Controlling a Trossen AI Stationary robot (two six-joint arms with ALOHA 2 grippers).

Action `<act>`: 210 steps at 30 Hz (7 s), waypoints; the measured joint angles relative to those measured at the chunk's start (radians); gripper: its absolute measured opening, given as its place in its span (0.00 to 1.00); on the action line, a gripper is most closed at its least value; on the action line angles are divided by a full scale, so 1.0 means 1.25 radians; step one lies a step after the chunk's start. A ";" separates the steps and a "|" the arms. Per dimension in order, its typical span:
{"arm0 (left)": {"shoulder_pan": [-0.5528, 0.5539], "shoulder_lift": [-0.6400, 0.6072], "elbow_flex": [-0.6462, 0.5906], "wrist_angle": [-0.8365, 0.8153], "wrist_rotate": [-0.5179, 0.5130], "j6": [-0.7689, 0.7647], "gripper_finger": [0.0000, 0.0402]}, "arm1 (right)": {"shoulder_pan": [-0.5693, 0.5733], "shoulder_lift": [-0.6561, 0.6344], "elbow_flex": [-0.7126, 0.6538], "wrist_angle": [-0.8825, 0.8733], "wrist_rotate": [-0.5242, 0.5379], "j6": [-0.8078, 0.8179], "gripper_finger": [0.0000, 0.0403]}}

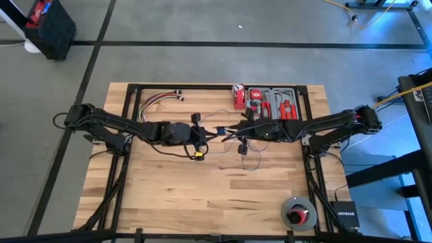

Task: Coil cords
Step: Coil the blue wire on the black spool

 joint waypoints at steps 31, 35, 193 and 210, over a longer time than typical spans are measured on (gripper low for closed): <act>-0.020 0.000 0.001 -0.002 0.020 0.033 0.00 | -0.001 0.029 0.135 -0.096 -0.075 -0.080 0.30; -0.022 0.000 0.001 -0.003 0.022 0.036 0.00 | -0.001 0.029 0.135 -0.098 -0.090 -0.086 0.30; 0.015 0.109 0.063 0.378 -0.041 -0.102 0.00 | -0.027 0.002 -0.158 0.504 0.182 -0.293 0.01; 0.020 0.185 0.109 0.218 -0.042 -0.101 0.00 | -0.027 -0.016 -0.148 0.536 0.076 -0.172 0.01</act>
